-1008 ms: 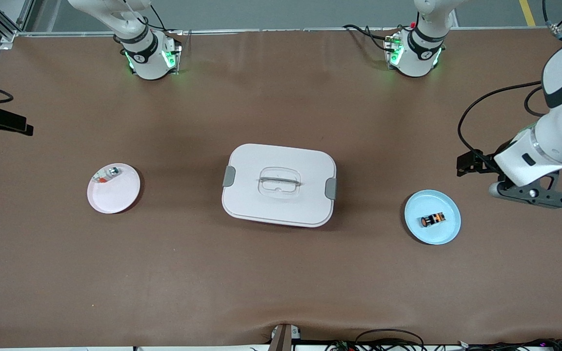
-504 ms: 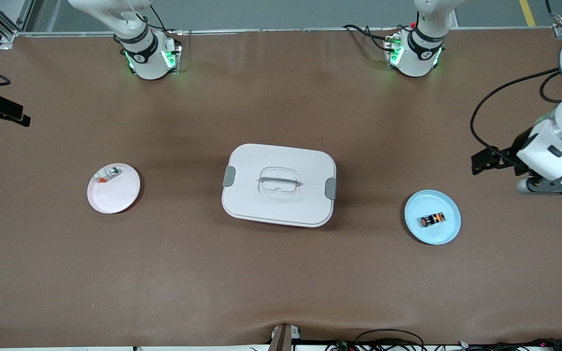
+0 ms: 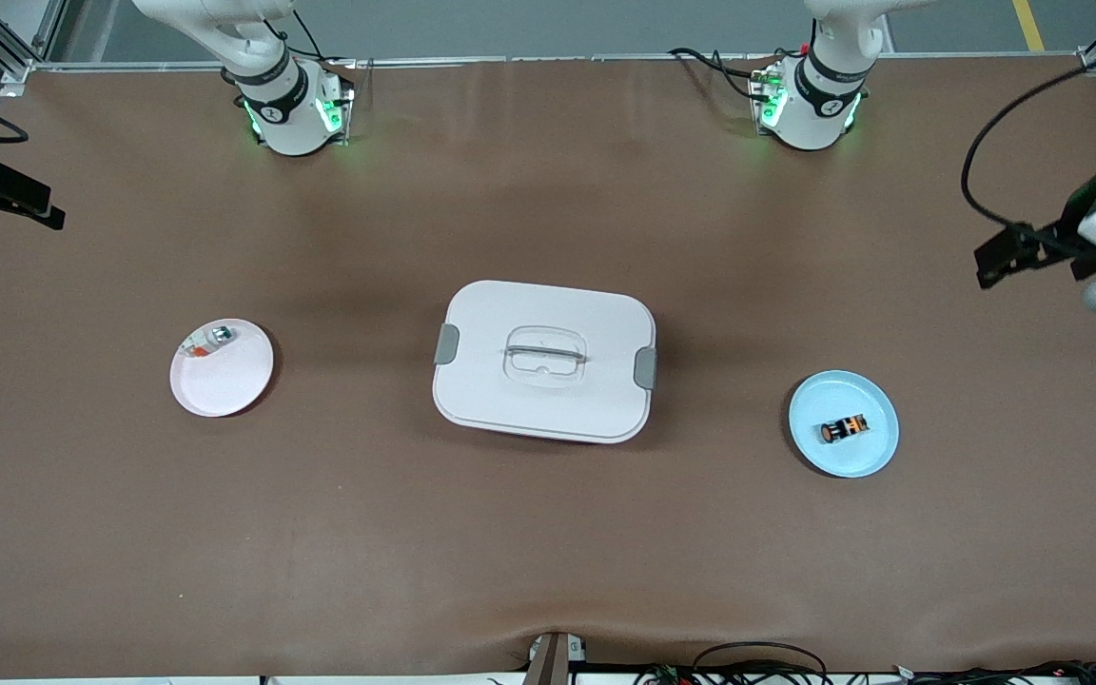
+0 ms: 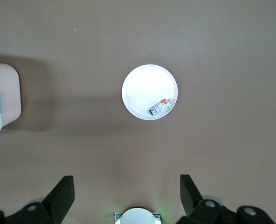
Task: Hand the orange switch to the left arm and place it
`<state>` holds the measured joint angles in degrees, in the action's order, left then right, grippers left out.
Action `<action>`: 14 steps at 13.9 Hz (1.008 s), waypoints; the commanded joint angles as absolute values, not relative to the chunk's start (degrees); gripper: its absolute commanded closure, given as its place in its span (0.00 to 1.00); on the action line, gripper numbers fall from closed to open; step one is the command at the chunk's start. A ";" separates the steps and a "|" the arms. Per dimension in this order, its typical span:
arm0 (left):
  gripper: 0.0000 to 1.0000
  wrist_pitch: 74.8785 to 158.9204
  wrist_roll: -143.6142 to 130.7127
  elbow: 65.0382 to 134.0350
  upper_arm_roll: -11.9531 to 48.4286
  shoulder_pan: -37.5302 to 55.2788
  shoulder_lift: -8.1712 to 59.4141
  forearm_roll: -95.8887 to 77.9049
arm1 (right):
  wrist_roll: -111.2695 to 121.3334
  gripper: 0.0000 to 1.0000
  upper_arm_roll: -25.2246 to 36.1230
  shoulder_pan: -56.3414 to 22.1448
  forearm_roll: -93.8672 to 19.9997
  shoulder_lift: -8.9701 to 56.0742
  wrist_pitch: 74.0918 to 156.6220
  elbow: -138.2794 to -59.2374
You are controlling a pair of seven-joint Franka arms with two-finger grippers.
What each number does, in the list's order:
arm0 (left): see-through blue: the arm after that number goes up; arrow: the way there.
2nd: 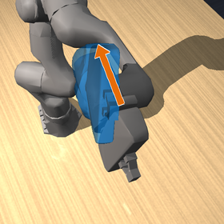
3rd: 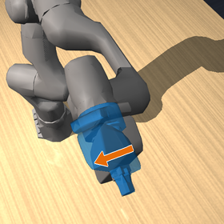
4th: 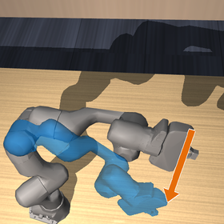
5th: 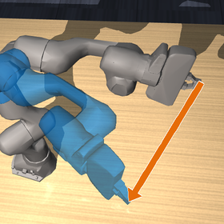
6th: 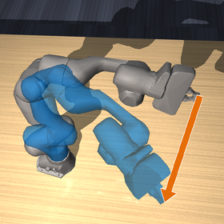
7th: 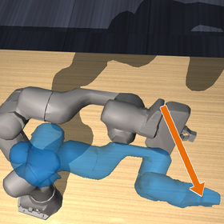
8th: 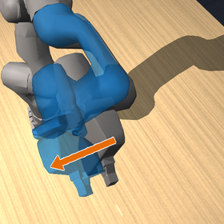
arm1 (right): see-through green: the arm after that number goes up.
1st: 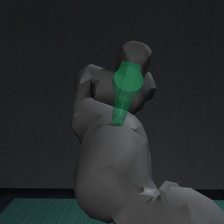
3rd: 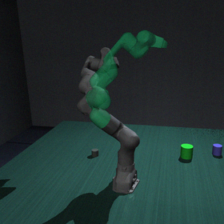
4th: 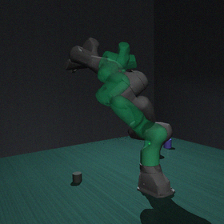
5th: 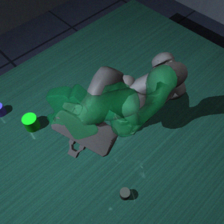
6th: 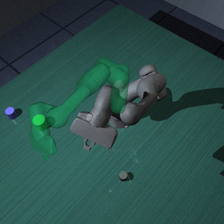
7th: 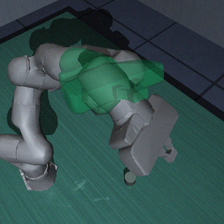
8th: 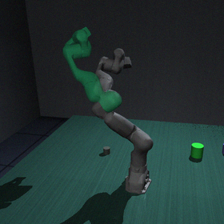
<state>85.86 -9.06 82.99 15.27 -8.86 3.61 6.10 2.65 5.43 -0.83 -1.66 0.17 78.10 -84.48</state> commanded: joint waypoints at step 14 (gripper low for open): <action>0.00 85.52 -4.23 89.65 9.14 -5.36 -3.52 1.93 | 3.25 0.00 4.92 1.05 -1.85 -1.41 82.53 -86.04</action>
<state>85.42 -6.55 88.39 9.87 -5.35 -1.91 3.08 2.65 5.42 -0.21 -1.63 0.02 82.03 -84.81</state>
